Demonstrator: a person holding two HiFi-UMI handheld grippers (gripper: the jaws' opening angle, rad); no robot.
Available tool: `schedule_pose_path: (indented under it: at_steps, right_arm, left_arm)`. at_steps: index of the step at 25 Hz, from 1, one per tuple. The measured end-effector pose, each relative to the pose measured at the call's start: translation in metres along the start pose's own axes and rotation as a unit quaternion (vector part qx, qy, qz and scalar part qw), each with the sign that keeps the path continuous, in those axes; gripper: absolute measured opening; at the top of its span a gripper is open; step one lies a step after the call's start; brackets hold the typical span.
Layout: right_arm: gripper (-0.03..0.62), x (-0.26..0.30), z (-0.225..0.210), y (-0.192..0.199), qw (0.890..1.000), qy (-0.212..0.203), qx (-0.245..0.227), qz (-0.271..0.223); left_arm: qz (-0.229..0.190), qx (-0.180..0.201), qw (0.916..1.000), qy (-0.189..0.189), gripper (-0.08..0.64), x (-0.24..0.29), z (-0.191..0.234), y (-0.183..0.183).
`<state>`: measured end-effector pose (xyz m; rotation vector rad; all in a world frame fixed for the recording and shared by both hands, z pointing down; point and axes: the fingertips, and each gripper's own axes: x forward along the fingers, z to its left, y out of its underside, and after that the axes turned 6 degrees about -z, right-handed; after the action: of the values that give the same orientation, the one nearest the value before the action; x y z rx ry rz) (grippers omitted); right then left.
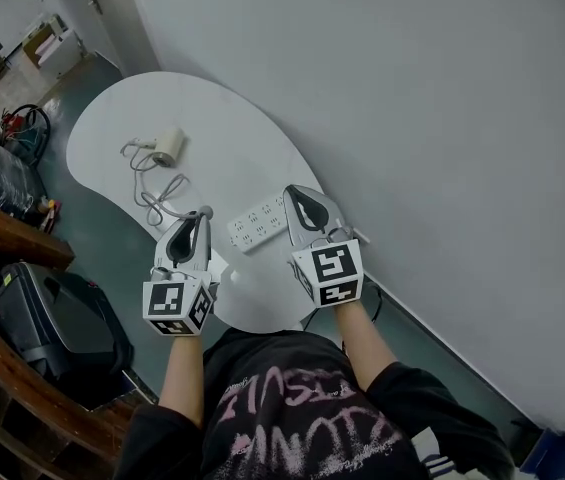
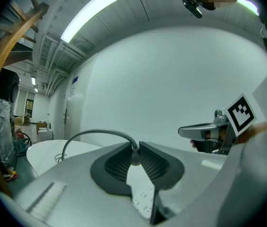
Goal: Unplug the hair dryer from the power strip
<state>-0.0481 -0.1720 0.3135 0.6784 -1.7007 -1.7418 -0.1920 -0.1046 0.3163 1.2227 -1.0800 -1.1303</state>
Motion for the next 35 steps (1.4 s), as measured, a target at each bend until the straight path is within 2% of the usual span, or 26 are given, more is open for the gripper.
schedule_pose_path:
  at_steps: [10,35]
  right_arm:
    - [0.009,-0.002,-0.006,-0.011,1.000,-0.004,-0.003,-0.012]
    - [0.008,-0.020,-0.015,-0.011,1.000,-0.008,-0.010,-0.015]
  left_arm:
    - [-0.007,0.008,0.9999,0.002,0.051,0.004,-0.006,-0.012]
    - [-0.013,0.011,0.9998,-0.010,0.051,-0.002,-0.018,-0.015]
